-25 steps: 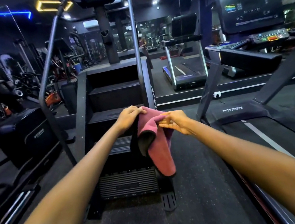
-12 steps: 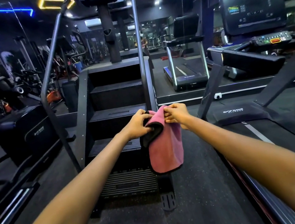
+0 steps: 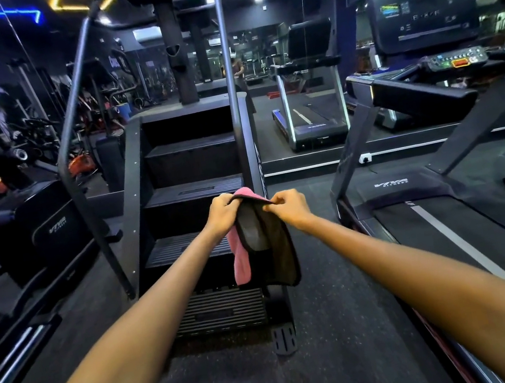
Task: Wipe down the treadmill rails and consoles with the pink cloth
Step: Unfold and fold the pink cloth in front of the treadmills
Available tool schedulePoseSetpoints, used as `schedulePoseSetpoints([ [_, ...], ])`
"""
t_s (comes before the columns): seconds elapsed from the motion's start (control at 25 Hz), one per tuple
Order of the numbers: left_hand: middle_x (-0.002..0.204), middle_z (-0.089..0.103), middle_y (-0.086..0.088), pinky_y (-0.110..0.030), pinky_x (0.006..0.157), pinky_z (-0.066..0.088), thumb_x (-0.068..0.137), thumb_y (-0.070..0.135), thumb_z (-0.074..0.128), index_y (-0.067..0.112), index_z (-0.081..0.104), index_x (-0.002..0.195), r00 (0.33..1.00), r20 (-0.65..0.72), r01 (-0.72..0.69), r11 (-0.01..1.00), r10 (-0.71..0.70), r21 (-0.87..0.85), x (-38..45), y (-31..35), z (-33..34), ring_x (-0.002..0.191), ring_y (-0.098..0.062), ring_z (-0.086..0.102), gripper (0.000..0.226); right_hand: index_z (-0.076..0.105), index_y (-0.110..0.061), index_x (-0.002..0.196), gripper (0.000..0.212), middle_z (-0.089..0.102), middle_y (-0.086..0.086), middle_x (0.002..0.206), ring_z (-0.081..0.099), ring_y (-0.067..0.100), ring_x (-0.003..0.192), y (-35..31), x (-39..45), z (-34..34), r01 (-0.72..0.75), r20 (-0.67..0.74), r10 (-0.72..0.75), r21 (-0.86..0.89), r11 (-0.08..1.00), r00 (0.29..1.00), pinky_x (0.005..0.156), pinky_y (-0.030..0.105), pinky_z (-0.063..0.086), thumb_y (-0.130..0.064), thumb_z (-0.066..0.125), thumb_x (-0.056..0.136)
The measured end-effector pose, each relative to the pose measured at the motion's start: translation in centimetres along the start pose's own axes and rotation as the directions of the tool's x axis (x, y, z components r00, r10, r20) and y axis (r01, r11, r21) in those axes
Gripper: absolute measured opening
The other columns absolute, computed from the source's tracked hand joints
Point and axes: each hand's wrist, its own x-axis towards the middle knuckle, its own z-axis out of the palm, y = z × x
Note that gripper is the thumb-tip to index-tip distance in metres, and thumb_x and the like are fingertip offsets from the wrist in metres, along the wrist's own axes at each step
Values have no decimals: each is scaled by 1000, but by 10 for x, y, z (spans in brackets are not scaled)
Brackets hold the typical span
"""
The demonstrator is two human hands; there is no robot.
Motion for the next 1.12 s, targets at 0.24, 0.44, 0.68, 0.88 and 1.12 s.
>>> schedulePoseSetpoints([
  [0.24,96,48,-5,-19,67,32,94,21,53,-5,62,99,980,196,-63,976,22,207,-6,-2,-1,88,-14,49,28,66,-5,90,33,64,18,107,57,36,105,-25,18,-12,-71,-149,46,-171,983,988,80,36,43,-34,52,91],
  [0.44,92,50,-3,-18,61,39,94,24,53,6,52,93,974,223,1,995,-24,103,-22,15,15,82,-11,50,18,64,-1,95,29,64,19,108,58,36,104,-39,24,-5,-118,-183,89,-155,981,979,81,36,45,-26,50,92],
  [0.68,98,41,-8,-17,60,33,97,18,46,-1,56,102,959,281,-29,984,-22,177,-35,30,29,81,-11,44,22,56,-4,81,9,64,18,107,63,35,95,-40,19,-5,-266,-128,258,-50,963,958,76,38,53,-11,52,85],
  [0.88,104,42,-9,-33,87,41,97,21,47,-9,56,105,964,261,14,992,-48,129,-35,27,30,94,-17,45,32,60,0,103,29,62,19,111,58,37,105,-33,10,-15,11,-190,-100,-422,907,977,80,38,44,-21,41,97],
  [1.12,66,42,2,-10,42,32,96,13,48,14,40,72,956,288,65,998,-60,-6,-43,33,45,52,1,43,25,60,1,93,24,63,19,104,58,36,100,-25,6,-14,8,-224,-105,-398,918,969,75,35,42,-21,52,93],
])
